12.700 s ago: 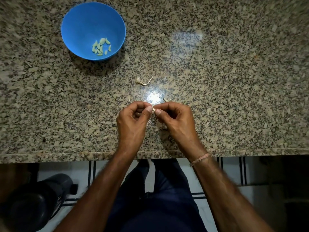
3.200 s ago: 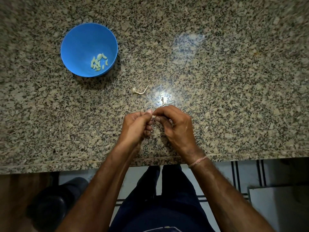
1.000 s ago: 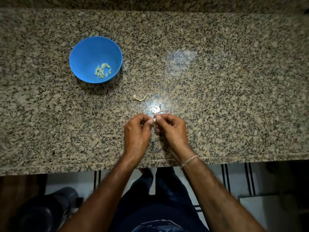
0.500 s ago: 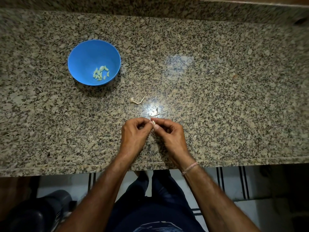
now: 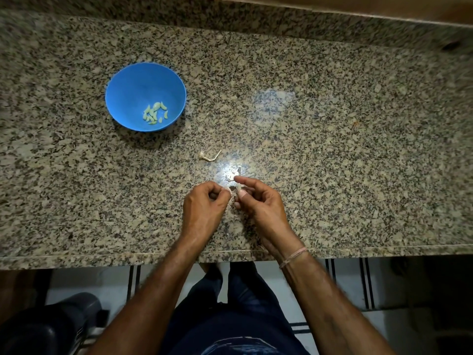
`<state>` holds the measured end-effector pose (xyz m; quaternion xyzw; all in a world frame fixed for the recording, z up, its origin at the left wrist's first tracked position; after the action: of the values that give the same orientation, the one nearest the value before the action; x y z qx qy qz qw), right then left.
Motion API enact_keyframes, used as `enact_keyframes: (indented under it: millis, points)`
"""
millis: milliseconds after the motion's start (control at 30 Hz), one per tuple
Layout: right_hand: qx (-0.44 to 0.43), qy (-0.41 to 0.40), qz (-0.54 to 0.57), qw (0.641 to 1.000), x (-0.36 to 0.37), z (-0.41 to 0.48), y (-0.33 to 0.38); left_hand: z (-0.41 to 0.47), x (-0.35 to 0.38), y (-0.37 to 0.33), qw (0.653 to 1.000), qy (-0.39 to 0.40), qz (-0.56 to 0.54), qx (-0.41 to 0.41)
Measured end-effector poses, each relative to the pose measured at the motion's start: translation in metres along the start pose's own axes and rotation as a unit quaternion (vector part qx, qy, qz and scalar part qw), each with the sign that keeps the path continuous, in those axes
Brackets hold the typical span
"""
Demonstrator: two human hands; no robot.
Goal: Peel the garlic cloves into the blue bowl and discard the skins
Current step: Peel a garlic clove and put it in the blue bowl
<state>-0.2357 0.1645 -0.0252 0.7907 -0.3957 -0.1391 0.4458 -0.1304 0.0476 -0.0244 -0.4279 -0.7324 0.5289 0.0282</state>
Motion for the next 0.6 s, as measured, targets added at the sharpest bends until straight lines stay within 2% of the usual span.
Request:
enact_keyframes:
  millis: [100,233,400,600]
  points:
    - [0.035,0.012,0.058,0.998,0.000,0.002,-0.005,-0.001,-0.003,-0.002,0.999,-0.019,0.033,0.024]
    - [0.028,0.009,0.062,0.998,-0.002,0.002,-0.006,-0.002,-0.006,-0.007,0.996,-0.025,0.038,0.070]
    - [0.004,0.012,0.052,0.999,0.001,0.000,-0.001,-0.004,0.001,-0.010,0.997,0.019,-0.056,0.045]
    - [-0.021,-0.011,0.038,0.999,0.001,-0.001,0.000,-0.008,-0.001,-0.010,0.995,0.003,-0.089,0.042]
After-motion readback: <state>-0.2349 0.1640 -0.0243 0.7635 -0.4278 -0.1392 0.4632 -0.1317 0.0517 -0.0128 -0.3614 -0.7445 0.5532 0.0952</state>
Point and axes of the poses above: each hand's wrist, its own z-axis towards the middle knuckle, its own x-axis out of the palm, y = z × x, the point moved 6 cm from there along z, towards the middle knuckle, and after that the axes turned 4 degrees about -z, right-handed, at the moved point
